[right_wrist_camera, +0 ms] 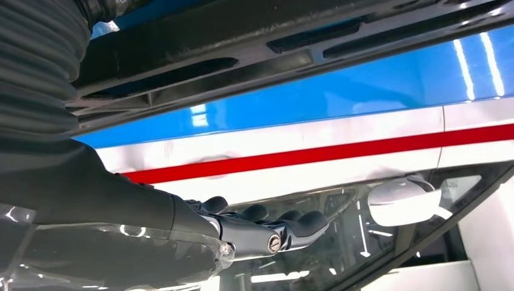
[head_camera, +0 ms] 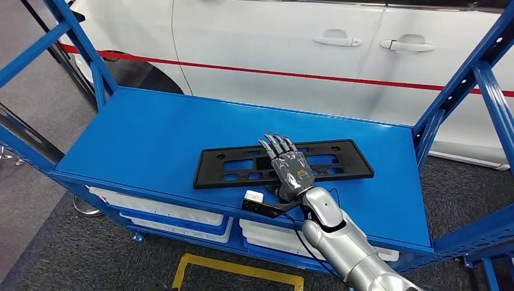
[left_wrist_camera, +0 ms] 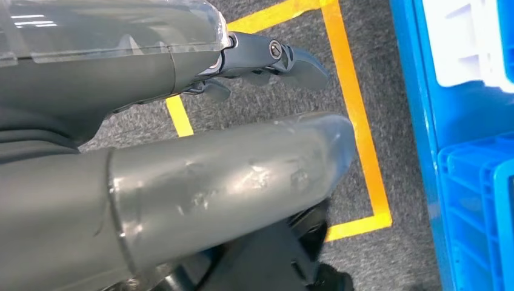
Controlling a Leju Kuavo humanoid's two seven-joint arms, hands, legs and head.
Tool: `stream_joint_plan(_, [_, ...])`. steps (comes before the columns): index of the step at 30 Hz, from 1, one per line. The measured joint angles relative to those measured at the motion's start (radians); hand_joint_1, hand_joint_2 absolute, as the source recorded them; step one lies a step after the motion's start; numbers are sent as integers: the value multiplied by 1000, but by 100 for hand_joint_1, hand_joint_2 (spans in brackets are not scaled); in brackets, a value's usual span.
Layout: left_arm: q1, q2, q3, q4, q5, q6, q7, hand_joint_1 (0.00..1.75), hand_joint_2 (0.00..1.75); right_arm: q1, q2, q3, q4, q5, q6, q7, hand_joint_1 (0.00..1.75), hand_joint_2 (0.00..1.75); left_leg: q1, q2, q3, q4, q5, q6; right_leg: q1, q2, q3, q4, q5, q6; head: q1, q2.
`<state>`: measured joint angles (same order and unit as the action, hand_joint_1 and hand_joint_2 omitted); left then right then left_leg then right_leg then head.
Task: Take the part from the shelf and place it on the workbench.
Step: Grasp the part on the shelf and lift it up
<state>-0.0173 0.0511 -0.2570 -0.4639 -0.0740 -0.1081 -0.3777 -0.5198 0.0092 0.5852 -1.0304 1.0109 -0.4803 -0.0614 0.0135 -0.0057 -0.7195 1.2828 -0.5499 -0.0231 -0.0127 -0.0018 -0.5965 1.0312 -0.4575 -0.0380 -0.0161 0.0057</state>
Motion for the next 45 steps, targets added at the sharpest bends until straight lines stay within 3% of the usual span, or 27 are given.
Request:
stream_joint_plan(1, [1,0,0,0,0,1,0,0,0,1,0,0,0,0,0,0,0,175,0,0,14,-41,35,1,0,1,4,0,-3,1,0,0])
stream_joint_plan(3, [0,0,1,-1,0,2,0,0,0,1,0,0,0,0,0,0,0,175,-2,0,73,-175,107,9,1,1,14,0,-10,6,0,0])
stream_joint_plan(5, [-1,0,1,-3,0,3,0,0,0,0,0,-1,0,0,0,0,0,175,-7,0,111,-258,132,20,4,1,16,1,-14,14,0,0])
stream_joint_plan(7, [-1,0,2,-5,0,3,0,0,0,0,0,-1,0,0,-1,0,0,175,-11,-1,115,-270,127,31,4,1,16,-2,-14,24,0,0])
stream_joint_plan(10, [1,0,2,-7,0,3,0,0,0,0,0,-3,-1,0,-1,0,0,175,-3,1,124,-284,132,45,1,2,20,-3,-19,37,0,0])
stream_joint_plan(17, [0,0,2,-8,0,4,0,0,0,0,0,-5,-1,0,-2,0,0,175,-3,1,128,-289,135,50,1,2,16,11,-29,39,1,0])
stream_joint_plan(19, [-2,0,2,-9,0,4,0,0,0,-1,0,-7,-2,0,-2,0,0,175,-3,1,129,-291,135,56,0,2,-25,93,-71,40,1,0])
stream_joint_plan(20, [-2,0,2,-9,0,4,0,0,0,0,0,-8,-2,0,-2,0,0,175,-4,1,129,-291,135,59,0,2,-62,164,-102,41,1,0])
stream_joint_plan(21, [-2,0,2,-9,0,4,0,0,0,2,0,-10,-1,0,-2,0,0,175,-4,0,129,-288,133,61,0,2,-85,199,-102,42,1,0])
stream_joint_plan(22, [-2,0,2,-10,0,4,0,0,0,4,0,-12,-1,0,-2,0,1,175,-6,-1,128,-282,128,56,1,3,-77,170,-78,38,0,0])
stream_joint_plan(23, [-1,0,2,-10,0,4,0,0,0,4,0,-14,0,0,-2,0,29,175,-7,-2,126,-276,124,48,3,3,-61,122,-47,33,0,0])
stream_joint_plan(24, [-1,0,2,-10,0,4,0,0,0,4,0,-15,0,0,-2,0,69,175,-8,-3,126,-271,121,39,6,4,-31,51,-8,26,0,0])
stream_joint_plan(25, [-1,0,2,-11,0,4,0,0,0,3,0,-16,0,0,-2,0,112,175,-8,-3,123,-267,117,29,6,4,-12,9,5,17,0,0])
stream_joint_plan(26, [-1,0,2,-11,0,4,0,0,0,2,1,-16,0,0,-2,0,154,175,-7,-2,120,-259,110,23,4,4,-10,6,8,12,0,0])
stream_joint_plan(27, [-2,0,2,-12,0,4,0,0,0,2,1,-16,0,0,-2,0,169,175,-5,-1,110,-234,92,18,2,3,-9,3,10,7,0,0])
stream_joint_plan(30, [-1,0,2,-14,0,5,0,0,0,3,2,-16,0,-2,-2,0,173,175,-1,0,33,-62,2,4,0,0,-9,0,11,1,0,0])
stream_joint_plan(31, [0,0,2,-14,0,6,0,0,0,5,2,-16,0,-3,-2,0,173,175,-1,0,9,-11,-14,2,0,0,-9,0,11,1,0,0])
stream_joint_plan(32, [1,0,2,-14,0,7,0,0,0,6,2,-16,0,-4,-2,0,173,175,-1,0,0,7,-10,1,1,-1,-10,1,11,1,0,0])
stream_joint_plan(33, [2,0,2,-15,-1,8,0,0,0,6,2,-16,0,-4,-2,0,174,175,-1,0,8,-12,11,1,1,0,-9,1,11,1,0,0])
stream_joint_plan(35, [1,0,3,-17,-2,10,0,0,0,7,2,-16,0,-6,-2,0,175,175,-1,0,69,-141,80,8,1,0,-8,1,10,3,0,0])
stream_joint_plan(37, [-1,1,4,-20,-3,11,0,0,0,6,2,-18,0,-6,-2,-1,175,175,-6,0,121,-249,113,18,3,1,-9,2,10,10,0,0])
stream_joint_plan(40, [-2,2,7,-23,-3,11,1,0,0,5,2,-20,0,-7,-2,-2,175,175,-11,-1,131,-274,115,36,4,1,-11,1,11,27,0,0])
stream_joint_plan(42, [-3,3,9,-25,-5,11,1,0,0,3,2,-23,-2,-8,-3,-3,175,175,-7,0,137,-283,121,50,3,2,-19,24,-6,36,1,0])
stream_joint_plan(45, [-6,3,9,-27,-6,11,0,0,0,-2,2,-27,-2,-9,-3,-4,175,175,-7,2,139,-288,123,64,1,2,-95,187,-93,42,1,0])
